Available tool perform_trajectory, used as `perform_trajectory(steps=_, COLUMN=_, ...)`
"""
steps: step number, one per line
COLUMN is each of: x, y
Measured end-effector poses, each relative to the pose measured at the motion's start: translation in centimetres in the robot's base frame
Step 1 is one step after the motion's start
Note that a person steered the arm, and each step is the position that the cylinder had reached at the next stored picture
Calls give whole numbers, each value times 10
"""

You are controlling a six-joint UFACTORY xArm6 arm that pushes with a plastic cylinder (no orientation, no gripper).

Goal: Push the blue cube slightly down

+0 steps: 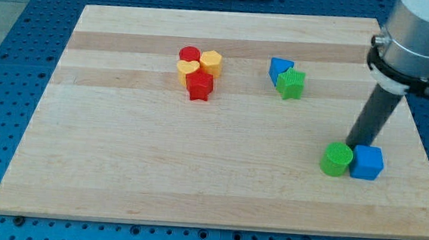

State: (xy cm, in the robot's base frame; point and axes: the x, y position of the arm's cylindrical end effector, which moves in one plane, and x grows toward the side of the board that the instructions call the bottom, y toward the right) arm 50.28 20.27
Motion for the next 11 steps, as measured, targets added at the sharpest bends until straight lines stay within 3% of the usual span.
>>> perform_trajectory(steps=3, x=17, y=41)
perform_trajectory(steps=8, x=6, y=2)
perform_trajectory(steps=11, x=32, y=15)
